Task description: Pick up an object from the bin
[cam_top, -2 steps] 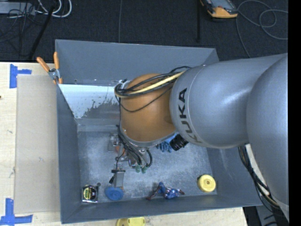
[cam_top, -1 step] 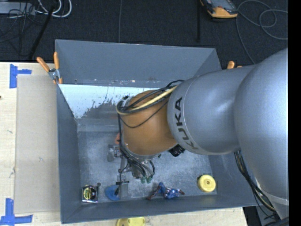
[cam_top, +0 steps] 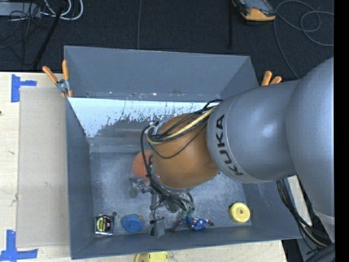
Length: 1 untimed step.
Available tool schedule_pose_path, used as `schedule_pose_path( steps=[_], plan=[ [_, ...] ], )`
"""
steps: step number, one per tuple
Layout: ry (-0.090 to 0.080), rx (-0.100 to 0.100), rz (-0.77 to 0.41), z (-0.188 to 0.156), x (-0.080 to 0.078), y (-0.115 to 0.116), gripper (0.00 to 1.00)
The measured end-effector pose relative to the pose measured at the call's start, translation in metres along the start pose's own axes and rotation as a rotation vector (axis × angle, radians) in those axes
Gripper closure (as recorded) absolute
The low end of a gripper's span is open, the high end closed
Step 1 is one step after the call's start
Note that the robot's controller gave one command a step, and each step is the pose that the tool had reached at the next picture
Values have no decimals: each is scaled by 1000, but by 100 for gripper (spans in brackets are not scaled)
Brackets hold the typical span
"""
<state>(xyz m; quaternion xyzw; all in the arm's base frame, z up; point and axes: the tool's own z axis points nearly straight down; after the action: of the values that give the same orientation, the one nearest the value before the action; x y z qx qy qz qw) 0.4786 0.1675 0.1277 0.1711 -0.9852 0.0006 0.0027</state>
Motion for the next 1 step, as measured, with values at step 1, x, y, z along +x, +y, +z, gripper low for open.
schedule_pose_path(
  steps=[1],
  plan=[
    [-4, 0, -229, 7, -6, 12, 0]
  ],
)
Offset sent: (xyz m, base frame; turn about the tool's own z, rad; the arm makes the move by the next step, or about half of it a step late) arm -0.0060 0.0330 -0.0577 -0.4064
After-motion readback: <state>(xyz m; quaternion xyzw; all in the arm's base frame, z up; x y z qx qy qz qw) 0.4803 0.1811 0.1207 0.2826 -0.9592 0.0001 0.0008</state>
